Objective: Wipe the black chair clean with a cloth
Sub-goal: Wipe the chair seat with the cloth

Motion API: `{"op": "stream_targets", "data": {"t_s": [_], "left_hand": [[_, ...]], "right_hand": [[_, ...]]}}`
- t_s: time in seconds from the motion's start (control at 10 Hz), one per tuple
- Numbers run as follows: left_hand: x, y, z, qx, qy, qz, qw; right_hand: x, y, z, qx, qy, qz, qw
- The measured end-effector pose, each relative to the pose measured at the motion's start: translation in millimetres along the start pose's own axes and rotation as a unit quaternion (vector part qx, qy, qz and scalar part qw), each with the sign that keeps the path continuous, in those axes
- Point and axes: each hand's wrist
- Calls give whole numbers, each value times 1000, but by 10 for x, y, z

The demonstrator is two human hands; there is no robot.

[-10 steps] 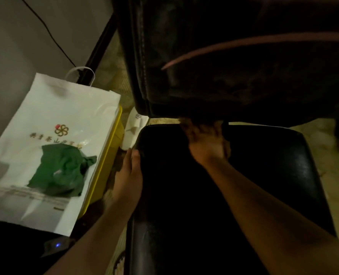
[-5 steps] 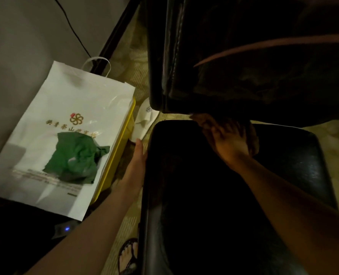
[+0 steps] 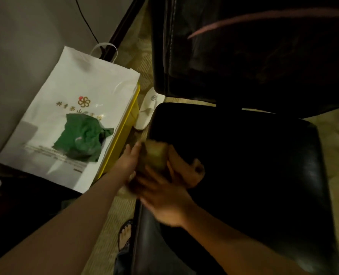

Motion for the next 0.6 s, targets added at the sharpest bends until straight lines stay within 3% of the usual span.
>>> {"op": "stream_targets", "data": {"t_s": [0.1,0.2,0.3,0.4,0.5,0.6], "left_hand": [[198,169,-48,-75,-54,-73,993],[189,387,-146,-154,-54,-172,971],[66,523,-230,-163,-16,-231,959],[-118,596,-246,-175,26,-238,955],[-199,568,-313,-109,-92,-204,969],[-104,546,-483,-38,-256,-195,946]], "right_hand": [[47,419,11,51,-10,57,997],[-303,83,237,50,20,82,995],[-641,-391,438,-28,72,-69,995],[-454,-295,222,49,-137,-86,986],[-221,491,-302,-170,490,79,851],[227,1095,-365,-10,95,196,976]]}}
Point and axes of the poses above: each hand's wrist, its own y-axis away from the middle knuckle, its own z-axis out of the back of the hand, x = y × z, and after that the axes turned 11 degrees about -x, right-handed
